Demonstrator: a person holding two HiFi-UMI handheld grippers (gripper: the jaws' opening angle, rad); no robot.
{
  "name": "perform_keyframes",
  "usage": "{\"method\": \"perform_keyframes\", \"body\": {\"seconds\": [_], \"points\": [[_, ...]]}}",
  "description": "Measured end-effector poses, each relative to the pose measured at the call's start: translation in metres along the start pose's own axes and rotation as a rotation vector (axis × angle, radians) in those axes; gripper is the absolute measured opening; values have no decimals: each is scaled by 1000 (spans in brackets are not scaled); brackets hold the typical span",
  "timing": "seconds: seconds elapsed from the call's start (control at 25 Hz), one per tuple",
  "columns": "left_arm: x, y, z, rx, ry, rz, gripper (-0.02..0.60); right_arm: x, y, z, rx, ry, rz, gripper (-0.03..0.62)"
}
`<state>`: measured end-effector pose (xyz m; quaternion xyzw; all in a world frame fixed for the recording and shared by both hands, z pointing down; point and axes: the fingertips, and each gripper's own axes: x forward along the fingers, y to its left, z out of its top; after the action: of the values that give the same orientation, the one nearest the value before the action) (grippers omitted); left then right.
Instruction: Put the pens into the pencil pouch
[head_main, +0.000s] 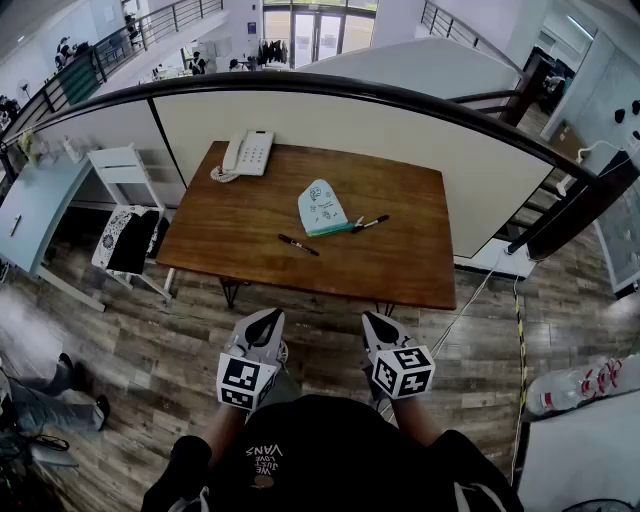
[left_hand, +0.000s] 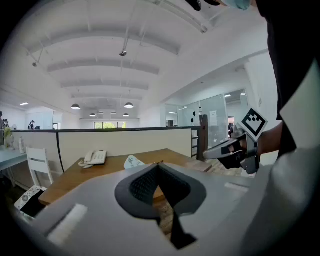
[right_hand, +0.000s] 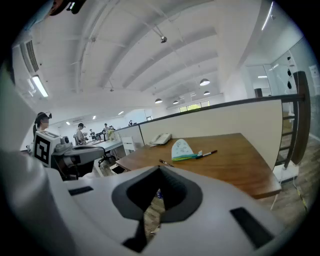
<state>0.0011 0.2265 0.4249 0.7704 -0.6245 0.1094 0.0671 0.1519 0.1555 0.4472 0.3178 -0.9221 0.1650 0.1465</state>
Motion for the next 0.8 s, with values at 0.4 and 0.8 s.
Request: {"method": "perform_keyframes", "body": {"seconds": [0.4, 0.8], "points": [[42, 37, -5, -8, 23, -60, 11, 44, -10, 20, 66, -24, -15, 12], [109, 93, -17, -59, 94, -194, 153, 117, -22, 38, 127, 0, -110, 23]]}}
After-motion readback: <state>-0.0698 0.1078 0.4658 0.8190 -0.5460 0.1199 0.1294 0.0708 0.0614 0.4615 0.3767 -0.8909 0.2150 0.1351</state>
